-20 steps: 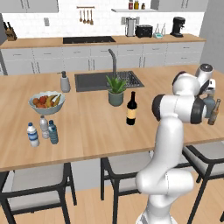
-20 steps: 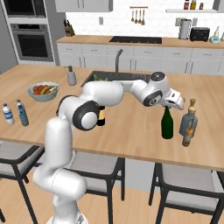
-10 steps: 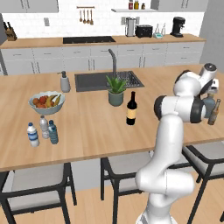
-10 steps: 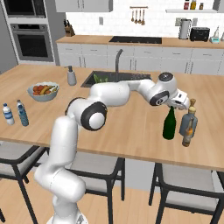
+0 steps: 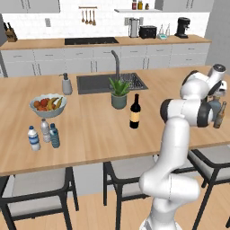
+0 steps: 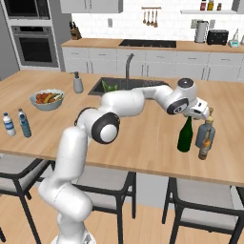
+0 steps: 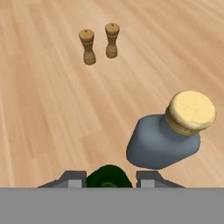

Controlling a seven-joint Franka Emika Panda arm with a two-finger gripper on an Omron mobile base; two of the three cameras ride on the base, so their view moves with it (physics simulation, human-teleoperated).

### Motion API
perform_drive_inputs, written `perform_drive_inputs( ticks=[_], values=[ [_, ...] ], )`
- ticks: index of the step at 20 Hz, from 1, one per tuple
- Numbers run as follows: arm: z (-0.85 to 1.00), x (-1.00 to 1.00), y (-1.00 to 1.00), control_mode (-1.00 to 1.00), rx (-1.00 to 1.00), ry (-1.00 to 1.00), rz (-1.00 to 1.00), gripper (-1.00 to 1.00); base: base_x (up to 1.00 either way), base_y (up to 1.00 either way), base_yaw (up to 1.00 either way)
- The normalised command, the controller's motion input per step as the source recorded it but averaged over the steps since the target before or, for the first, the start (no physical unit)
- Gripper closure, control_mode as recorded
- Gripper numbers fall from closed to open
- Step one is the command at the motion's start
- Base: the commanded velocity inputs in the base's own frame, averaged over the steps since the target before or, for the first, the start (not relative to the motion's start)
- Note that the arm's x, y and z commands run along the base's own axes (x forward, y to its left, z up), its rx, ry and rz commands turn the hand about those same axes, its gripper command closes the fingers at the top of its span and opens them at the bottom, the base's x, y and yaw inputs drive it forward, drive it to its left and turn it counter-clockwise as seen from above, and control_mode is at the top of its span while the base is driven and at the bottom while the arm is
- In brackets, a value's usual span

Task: Move the plastic bottles in the middle to the plastics group, and the glass bottles in the middle to the glass group.

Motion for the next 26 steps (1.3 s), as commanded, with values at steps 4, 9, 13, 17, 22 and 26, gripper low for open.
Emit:
perform_drive_inputs(
  ticks=[4,9,13,17,22,26],
  values=[
    [-0.04,-0.03,0.15,-1.0,0.0,-0.01,0.0,-1.0,0.0,0.0,0.0],
    [0.18,-0.16,0.2,-1.0,-0.01,-0.13,0.0,-1.0,0.0,0.0,0.0],
    [0.21,-0.45,0.27,-1.0,-0.1,-0.21,0.0,-1.0,0.0,0.0,0.0],
    [0.06,-0.64,0.43,-1.0,-0.32,-0.25,0.03,-1.0,0.0,0.0,0.0],
    [-0.18,-0.7,0.64,-1.0,-0.44,-0.09,0.07,-1.0,0.0,0.0,0.0],
    [-0.09,-0.48,0.67,-1.0,-0.18,0.02,0.02,-1.0,0.0,0.0,0.0]
  ],
)
